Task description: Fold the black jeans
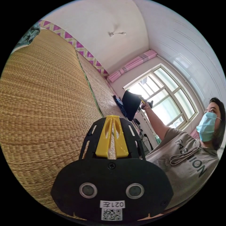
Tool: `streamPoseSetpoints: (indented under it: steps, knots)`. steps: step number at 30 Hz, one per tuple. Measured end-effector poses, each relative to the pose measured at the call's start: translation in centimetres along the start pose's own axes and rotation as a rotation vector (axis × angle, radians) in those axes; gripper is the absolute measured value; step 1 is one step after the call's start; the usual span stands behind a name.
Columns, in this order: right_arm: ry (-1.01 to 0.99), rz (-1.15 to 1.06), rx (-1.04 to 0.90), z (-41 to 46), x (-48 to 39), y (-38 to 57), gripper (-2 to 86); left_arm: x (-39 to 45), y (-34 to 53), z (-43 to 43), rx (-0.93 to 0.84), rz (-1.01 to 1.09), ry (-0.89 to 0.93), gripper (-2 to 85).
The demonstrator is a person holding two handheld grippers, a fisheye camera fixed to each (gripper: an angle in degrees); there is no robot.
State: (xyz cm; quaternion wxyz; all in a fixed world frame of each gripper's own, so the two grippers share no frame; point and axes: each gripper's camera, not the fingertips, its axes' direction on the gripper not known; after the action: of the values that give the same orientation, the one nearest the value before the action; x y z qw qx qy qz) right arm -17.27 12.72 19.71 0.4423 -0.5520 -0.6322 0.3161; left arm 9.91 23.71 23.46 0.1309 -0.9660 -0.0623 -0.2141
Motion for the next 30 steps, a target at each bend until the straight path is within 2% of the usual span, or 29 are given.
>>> streamPoseSetpoints:
  steps: [4,8,11,14,18,21,27,30]
  knots:
    - [-0.046,-0.124,-0.001,-4.3,-5.1,-1.5,0.7,0.1,0.1,-0.2,0.007,-0.003,0.005,-1.0]
    - [-0.254,-0.246,0.068,-10.1,-12.6,-2.4,0.6,0.4,0.3,-0.6,0.041,0.008,0.036,-1.0]
    - [-0.324,-0.365,0.046,-12.0,-19.9,-1.3,0.7,1.3,0.4,-0.5,0.050,0.033,0.051,-1.0]
    - [-0.361,-0.372,0.003,-12.0,-24.5,1.2,0.9,3.4,0.4,0.1,0.023,0.066,0.098,-1.0]
    - [-0.363,-0.355,0.023,-14.9,-24.8,4.3,1.0,6.3,1.0,0.9,0.023,0.114,0.148,-0.9]
    - [-0.343,-0.277,0.103,-20.0,-19.7,6.3,1.1,7.9,1.1,2.7,-0.021,0.127,0.149,-0.9]
    - [-0.194,0.054,0.235,-27.7,1.1,11.9,1.2,11.1,-0.8,11.4,-0.204,0.158,0.144,-0.7]
    - [-0.126,0.239,0.228,-27.8,13.7,15.6,1.3,14.4,-2.1,17.7,-0.320,0.291,-0.003,0.1]
